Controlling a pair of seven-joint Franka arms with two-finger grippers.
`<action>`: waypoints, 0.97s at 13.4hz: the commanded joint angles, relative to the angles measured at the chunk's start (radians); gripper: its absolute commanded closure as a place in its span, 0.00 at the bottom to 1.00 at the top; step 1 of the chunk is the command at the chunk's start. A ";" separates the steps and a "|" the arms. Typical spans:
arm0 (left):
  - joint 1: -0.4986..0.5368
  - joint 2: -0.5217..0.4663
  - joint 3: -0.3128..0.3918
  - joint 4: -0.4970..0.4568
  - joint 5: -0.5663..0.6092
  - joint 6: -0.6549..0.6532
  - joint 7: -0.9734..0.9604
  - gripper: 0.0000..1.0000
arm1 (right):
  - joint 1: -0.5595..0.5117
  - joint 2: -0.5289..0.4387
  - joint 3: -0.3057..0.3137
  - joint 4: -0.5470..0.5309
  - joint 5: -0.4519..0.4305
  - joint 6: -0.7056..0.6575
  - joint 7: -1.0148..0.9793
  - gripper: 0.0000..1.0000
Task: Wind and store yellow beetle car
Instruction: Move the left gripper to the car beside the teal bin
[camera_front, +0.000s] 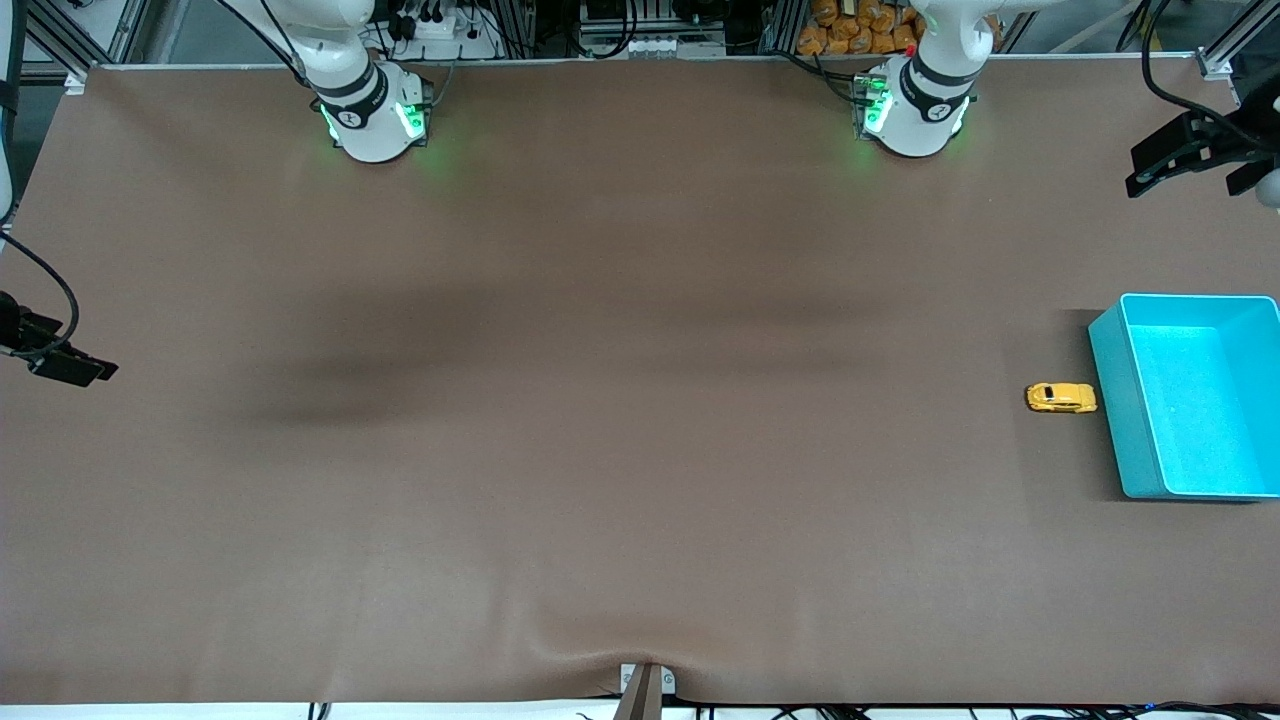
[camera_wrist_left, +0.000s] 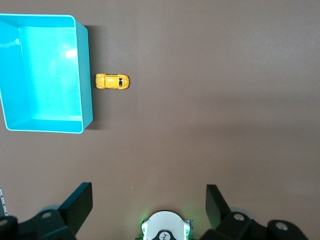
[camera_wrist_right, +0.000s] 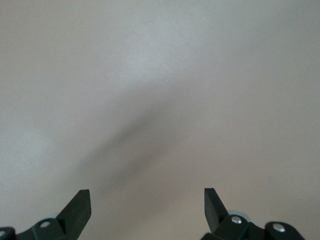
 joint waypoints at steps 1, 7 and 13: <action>0.007 0.063 -0.006 0.009 0.023 0.036 0.004 0.00 | -0.026 -0.046 0.002 -0.005 0.021 -0.066 -0.187 0.00; 0.017 0.215 -0.011 0.007 0.023 0.105 -0.105 0.00 | -0.038 -0.178 0.000 -0.031 0.139 -0.177 -0.326 0.00; 0.116 0.312 -0.006 -0.040 0.021 0.104 -0.198 0.00 | 0.037 -0.315 0.006 -0.149 0.131 -0.144 -0.303 0.00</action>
